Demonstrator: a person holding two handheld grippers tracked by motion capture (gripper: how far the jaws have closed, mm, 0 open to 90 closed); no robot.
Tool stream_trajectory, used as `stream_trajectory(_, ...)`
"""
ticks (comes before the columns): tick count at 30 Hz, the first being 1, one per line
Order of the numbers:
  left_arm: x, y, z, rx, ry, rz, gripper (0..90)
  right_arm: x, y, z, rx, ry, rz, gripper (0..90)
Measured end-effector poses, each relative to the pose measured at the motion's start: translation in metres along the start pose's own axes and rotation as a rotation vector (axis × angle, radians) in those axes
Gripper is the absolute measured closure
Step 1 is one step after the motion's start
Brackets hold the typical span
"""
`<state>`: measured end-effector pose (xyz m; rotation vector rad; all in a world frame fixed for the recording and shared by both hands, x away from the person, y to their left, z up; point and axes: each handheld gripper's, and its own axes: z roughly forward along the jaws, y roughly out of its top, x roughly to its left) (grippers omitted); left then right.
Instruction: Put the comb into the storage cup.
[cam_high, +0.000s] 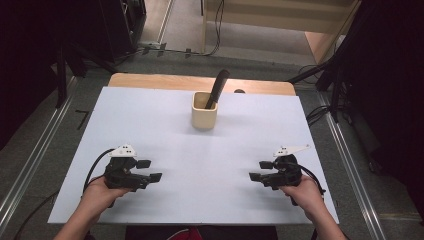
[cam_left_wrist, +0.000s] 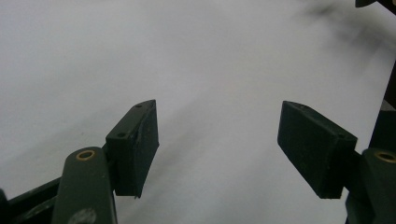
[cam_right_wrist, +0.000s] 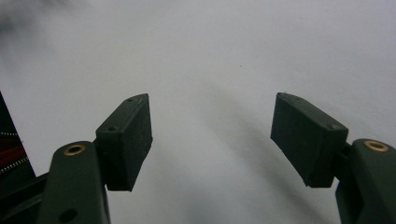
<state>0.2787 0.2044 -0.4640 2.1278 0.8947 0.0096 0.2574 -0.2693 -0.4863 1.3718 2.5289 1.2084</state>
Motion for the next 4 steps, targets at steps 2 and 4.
stream_trajectory(2, 0.0007, -0.0002, 0.0002, 0.007, 0.003, 0.003, 30.2, -0.0001, 0.0, 0.0001, 0.003, 0.001, -0.002, 27.3)
stream_trajectory(4, 0.0015, -0.0002, 0.0002, 0.006, 0.0, -0.002, 30.2, 0.0, 0.0001, 0.0004, 0.003, 0.001, 0.0, 27.2)
